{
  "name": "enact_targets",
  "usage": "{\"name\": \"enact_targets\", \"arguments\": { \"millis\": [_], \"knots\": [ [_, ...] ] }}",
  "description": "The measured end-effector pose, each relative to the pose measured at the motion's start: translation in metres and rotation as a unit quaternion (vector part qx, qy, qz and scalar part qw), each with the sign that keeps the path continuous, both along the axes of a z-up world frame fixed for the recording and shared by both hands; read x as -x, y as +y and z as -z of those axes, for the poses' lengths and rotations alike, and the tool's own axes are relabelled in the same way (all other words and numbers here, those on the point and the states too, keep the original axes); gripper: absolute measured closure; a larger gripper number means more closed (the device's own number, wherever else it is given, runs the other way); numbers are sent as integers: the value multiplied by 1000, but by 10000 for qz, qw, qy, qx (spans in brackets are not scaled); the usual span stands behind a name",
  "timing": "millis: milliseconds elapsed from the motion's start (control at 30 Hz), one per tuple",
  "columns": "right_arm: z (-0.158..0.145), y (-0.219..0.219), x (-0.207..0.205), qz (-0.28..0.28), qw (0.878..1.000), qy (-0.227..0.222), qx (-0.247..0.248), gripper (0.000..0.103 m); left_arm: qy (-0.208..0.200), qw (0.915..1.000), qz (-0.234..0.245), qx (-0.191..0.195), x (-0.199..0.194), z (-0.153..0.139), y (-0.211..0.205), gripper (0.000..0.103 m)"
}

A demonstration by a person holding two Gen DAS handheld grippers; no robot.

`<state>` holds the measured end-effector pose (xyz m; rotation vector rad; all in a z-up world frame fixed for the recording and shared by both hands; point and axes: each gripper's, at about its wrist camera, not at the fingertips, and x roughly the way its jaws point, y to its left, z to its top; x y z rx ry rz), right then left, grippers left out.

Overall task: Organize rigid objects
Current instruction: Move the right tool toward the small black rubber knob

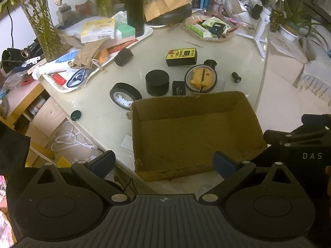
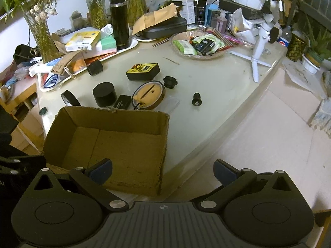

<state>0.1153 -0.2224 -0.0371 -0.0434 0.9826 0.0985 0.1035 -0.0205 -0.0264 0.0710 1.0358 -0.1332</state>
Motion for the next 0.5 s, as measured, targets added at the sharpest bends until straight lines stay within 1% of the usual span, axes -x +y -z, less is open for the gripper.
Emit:
{"name": "enact_targets", "arguments": {
  "millis": [333, 500],
  "knots": [
    [15, -11, -21, -20, 9999, 97, -30, 0, -136, 9998, -51, 120, -16, 5, 12, 0],
    [24, -18, -34, 49, 9997, 191, -154, 0, -125, 9997, -119, 170, -25, 13, 17, 0]
  ]
}}
